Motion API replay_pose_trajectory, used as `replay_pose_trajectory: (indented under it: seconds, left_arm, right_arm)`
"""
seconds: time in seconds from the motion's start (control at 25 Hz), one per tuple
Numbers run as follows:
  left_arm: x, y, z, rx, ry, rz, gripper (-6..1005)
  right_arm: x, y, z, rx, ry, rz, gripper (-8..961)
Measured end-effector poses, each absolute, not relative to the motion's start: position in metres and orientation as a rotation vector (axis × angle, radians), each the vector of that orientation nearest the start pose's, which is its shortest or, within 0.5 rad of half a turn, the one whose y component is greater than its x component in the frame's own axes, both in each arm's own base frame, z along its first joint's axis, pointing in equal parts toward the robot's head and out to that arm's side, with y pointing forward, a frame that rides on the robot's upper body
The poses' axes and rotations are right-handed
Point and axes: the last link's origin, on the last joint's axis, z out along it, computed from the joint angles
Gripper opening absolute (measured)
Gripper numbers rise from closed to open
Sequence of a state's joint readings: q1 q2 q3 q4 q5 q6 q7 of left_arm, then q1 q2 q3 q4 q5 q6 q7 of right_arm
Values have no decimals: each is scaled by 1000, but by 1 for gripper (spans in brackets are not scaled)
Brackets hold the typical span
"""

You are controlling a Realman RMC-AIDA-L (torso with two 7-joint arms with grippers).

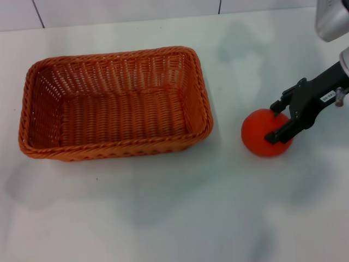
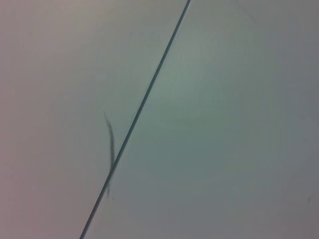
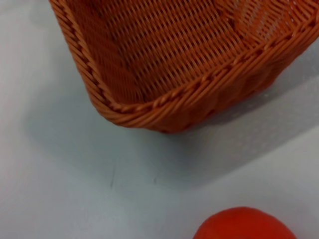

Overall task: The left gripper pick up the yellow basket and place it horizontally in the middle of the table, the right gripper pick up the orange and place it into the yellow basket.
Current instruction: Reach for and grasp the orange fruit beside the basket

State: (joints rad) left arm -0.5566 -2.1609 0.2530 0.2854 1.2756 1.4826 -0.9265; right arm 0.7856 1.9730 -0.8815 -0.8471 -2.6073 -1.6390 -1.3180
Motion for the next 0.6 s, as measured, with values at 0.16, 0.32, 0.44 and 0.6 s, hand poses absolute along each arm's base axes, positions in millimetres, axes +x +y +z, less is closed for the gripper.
replay_pose_trajectory:
  seconds: [0.16,0.32,0.44,0.6]
  left_arm:
    - [-270,354,39,-1594,-604,-1377,702]
    - [-271,353,38,-1589,-608,-1378,702]
    - [-271,353,38,-1587,-610,-1378,702]
    - [-272,353,39,-1584,-611,-1379,702]
  right_arm:
    - [239,382,34,626,2778,176,912]
    - [238,383,32,619,2776,165,791]
    - [238,384,32,615,2778,170,678]
    - [238,384,34,601,2781,176,528]
